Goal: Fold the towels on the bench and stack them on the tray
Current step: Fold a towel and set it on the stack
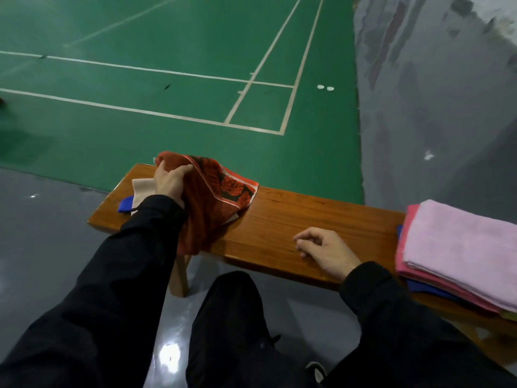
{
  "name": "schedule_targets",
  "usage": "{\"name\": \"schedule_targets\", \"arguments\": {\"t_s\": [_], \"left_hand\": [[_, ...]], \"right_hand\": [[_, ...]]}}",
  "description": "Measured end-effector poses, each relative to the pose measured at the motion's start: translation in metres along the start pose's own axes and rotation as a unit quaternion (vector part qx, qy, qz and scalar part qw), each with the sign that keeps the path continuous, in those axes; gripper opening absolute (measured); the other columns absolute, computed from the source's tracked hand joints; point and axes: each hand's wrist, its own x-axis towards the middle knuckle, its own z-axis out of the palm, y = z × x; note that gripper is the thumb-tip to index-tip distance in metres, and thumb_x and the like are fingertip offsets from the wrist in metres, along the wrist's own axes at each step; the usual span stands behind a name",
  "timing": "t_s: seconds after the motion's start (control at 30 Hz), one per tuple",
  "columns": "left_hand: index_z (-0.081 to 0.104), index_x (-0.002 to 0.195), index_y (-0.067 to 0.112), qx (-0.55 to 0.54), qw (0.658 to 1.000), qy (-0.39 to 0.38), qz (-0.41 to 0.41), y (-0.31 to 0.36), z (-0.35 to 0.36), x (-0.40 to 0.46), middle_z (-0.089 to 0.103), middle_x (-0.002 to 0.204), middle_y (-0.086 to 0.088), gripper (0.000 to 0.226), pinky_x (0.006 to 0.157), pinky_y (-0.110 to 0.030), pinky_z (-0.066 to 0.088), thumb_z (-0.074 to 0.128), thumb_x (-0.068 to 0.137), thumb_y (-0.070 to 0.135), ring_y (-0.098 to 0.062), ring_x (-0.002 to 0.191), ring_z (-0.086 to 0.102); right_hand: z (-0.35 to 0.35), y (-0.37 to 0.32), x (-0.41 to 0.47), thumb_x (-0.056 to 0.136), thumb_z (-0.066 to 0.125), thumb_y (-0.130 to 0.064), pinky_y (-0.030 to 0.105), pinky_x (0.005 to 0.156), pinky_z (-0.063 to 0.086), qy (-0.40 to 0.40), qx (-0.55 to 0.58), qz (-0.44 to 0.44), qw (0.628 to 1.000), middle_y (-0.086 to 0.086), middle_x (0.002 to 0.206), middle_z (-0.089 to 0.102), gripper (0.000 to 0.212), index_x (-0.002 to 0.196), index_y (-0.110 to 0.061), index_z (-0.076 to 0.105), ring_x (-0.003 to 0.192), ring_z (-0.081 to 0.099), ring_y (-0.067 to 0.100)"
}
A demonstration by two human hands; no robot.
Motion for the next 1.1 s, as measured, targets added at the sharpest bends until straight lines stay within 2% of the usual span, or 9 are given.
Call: {"name": "schedule_targets", "arguments": {"t_s": [0.1,0.27,0.43,0.53,0.6,0.67,0.77,0.97,1.1], "left_hand": [[0.070,0.100,0.016,-0.029,0.995,-0.069,0.059,0.018,0.003,-0.018,0.073,0.092,-0.007,0.017,0.087,-0.045,0.060,0.076,0.084,0.015,-0.027,0.088,0.070],[0.066,0.099,0.010,-0.107,0.964,-0.170,0.171,0.077,0.039,-0.083,0.075,0.086,-0.004,0.008,0.071,-0.033,0.058,0.067,0.092,0.007,-0.020,0.078,0.073],[0.068,0.105,-0.005,-0.234,0.924,-0.281,0.112,0.117,0.077,-0.135,0.073,0.091,-0.015,0.022,0.075,-0.036,0.058,0.061,0.092,0.011,-0.027,0.080,0.072],[0.075,0.089,0.002,-0.261,0.897,-0.354,0.045,0.107,0.095,-0.149,0.075,0.084,-0.011,0.026,0.075,-0.034,0.060,0.052,0.094,0.013,-0.024,0.075,0.072],[0.075,0.088,0.003,-0.262,0.888,-0.378,0.006,0.091,0.102,-0.155,0.074,0.084,-0.011,0.026,0.076,-0.034,0.060,0.051,0.091,0.014,-0.024,0.075,0.071],[0.071,0.099,-0.001,-0.267,0.886,-0.378,-0.027,0.072,0.105,-0.150,0.071,0.091,-0.013,0.025,0.088,-0.039,0.059,0.056,0.088,0.014,-0.027,0.082,0.068],[0.063,0.119,-0.002,-0.286,0.888,-0.348,-0.086,0.037,0.100,-0.129,0.065,0.105,-0.018,0.039,0.108,-0.048,0.045,0.056,0.088,0.020,-0.032,0.095,0.063],[0.064,0.119,0.001,-0.197,0.900,-0.338,-0.190,-0.029,0.078,-0.113,0.073,0.095,-0.011,0.036,0.072,-0.030,0.059,0.048,0.094,0.021,-0.023,0.084,0.070],[0.066,0.094,0.015,-0.012,0.956,-0.276,-0.094,-0.047,0.073,-0.109,0.074,0.088,-0.004,0.030,0.067,-0.027,0.054,0.080,0.072,0.030,-0.021,0.086,0.067]], "right_hand": [[-0.003,-0.008,-0.004,0.101,0.063,-0.027,0.037,0.086,0.057,0.017,0.007,-0.013,1.000,-0.004,0.097,0.076,0.010,0.104,-0.029,0.073,0.088,0.072,0.014],[-0.001,-0.027,-0.003,0.099,0.067,-0.026,0.033,0.091,0.055,0.041,0.086,-0.061,0.994,-0.004,0.112,0.073,0.016,0.115,-0.027,0.069,0.104,0.069,0.014],[0.000,-0.050,0.002,0.075,0.077,-0.054,0.034,0.115,0.034,0.001,0.296,-0.019,0.955,-0.011,0.143,0.046,0.099,0.158,-0.025,0.031,0.135,0.046,0.010],[-0.012,-0.053,0.001,0.080,0.080,-0.047,0.035,0.107,0.045,-0.053,0.500,-0.001,0.864,-0.004,0.114,0.072,0.045,0.119,-0.027,0.073,0.106,0.065,0.012],[-0.019,-0.043,-0.002,0.086,0.076,-0.036,0.049,0.113,0.041,-0.059,0.568,-0.002,0.821,0.013,0.133,0.068,0.051,0.131,-0.016,0.067,0.125,0.063,0.029],[-0.024,-0.034,-0.008,0.087,0.074,-0.032,0.051,0.114,0.042,-0.019,0.555,-0.013,0.832,0.014,0.140,0.063,0.059,0.141,-0.014,0.059,0.133,0.057,0.032],[-0.039,-0.023,-0.013,0.095,0.067,-0.028,0.046,0.112,0.046,0.097,0.467,-0.033,0.878,0.007,0.130,0.071,0.038,0.130,-0.016,0.067,0.125,0.064,0.026],[-0.084,-0.022,-0.032,0.099,0.065,-0.034,0.050,0.102,0.054,0.188,0.372,-0.034,0.908,0.019,0.117,0.074,0.041,0.121,0.001,0.070,0.112,0.070,0.034],[-0.104,-0.020,-0.035,0.089,0.075,-0.045,0.056,0.098,0.056,0.255,0.275,-0.048,0.926,0.013,0.105,0.077,0.042,0.106,-0.007,0.076,0.103,0.074,0.032]]}}
